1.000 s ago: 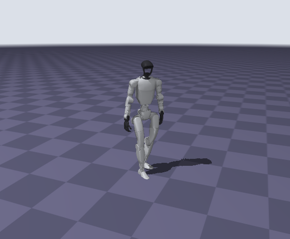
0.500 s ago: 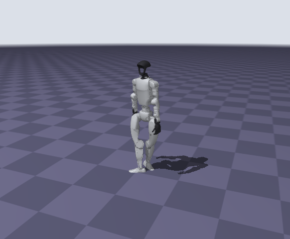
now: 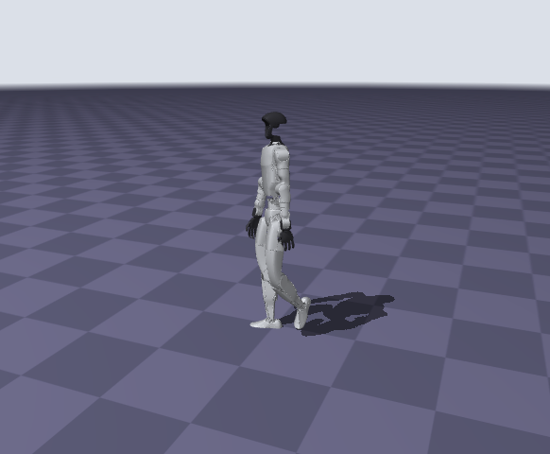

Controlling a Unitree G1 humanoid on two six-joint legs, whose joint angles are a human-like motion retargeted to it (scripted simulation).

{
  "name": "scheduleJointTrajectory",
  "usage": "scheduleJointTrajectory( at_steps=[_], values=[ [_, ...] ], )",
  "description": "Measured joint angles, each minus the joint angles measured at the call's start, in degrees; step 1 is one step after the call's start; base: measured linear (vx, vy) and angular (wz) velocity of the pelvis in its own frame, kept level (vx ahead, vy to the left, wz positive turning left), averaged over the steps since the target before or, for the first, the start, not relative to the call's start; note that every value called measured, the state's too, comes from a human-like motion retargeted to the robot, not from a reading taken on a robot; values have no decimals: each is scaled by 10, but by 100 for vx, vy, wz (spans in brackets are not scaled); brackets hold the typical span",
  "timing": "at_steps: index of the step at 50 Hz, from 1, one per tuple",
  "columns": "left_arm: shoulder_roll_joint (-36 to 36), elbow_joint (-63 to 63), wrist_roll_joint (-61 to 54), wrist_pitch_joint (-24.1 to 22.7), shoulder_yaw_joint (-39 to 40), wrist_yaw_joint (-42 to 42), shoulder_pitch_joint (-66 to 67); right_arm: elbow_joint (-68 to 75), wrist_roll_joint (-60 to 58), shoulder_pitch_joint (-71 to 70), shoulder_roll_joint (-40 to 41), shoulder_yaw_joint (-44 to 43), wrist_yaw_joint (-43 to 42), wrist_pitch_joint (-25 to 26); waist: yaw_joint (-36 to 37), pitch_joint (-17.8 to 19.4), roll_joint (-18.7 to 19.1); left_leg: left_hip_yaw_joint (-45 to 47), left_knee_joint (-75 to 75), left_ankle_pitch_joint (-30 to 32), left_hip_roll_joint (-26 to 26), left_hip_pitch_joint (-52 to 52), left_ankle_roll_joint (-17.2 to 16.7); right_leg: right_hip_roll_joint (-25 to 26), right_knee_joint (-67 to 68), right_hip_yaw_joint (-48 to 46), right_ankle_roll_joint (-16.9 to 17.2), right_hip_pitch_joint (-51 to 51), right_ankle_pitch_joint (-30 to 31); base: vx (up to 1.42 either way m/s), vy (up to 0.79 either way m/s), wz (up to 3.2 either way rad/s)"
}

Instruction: In place motions

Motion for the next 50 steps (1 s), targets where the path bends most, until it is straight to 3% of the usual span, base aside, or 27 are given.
scheduleJointTrajectory(
  at_steps=[4, 11, 14, 18, 25, 36, 45, 50],
  values=[
    [-9, -6, -3, 0, 34, -2, 9, -12, 1, -20, 8, 41, 6, -8, -8, 20, -1, -19, -91, -72, 0, -25, 82, -1, 6, 34, 1, 4, 9, 10, 8, -150],
    [-19, 3, -4, 0, 39, 4, 34, 28, -28, 0, 1, 67, 9, -8, 16, 12, 31, -169, -339, -125, -54, -55, 105, 52, 0, 117, 0, 16, 25, 25, 9, -132],
    [-17, 14, -1, 1, 41, -3, 32, 69, -45, 8, -6, 60, 5, 2, -6, 1, 31, -84, -338, -135, -22, -29, 87, 53, 2, 132, 7, 19, 25, 22, 10, -55],
    [-14, 13, 3, 4, 54, -4, 18, 115, -32, 24, -10, 32, -15, 12, -40, -7, 35, -82, -381, -142, -35, -6, 98, 58, 6, 142, 10, 21, 22, 14, 8, -16],
    [-4, -32, -3, -6, 27, -12, -3, 145, 14, 77, -27, -41, -16, 15, -24, -9, 32, -75, -412, -154, -53, 20, 99, 57, 7, 162, 17, 29, 22, 16, 6, -18],
    [4, -40, 4, -16, 21, -24, -11, 117, -11, 76, -28, -37, -8, 30, -37, -4, 39, -68, -406, -176, -55, 22, 85, 60, 10, 190, 26, 25, 29, 4, 4, -11],
    [10, -16, 13, -10, 19, -25, -19, 36, -8, 55, -17, -24, 9, 17, -27, 12, 43, -126, -391, -185, -52, -13, 85, 69, 50, 194, 42, 10, 27, -6, -2, 26],
    [19, -18, 20, -10, 32, -26, -20, 12, -2, 35, -14, -7, 2, 11, -90, 19, 46, -187, -380, -178, -49, -56, 97, 89, 77, 301, 60, -22, 51, -19, -13, 166]
  ],
)
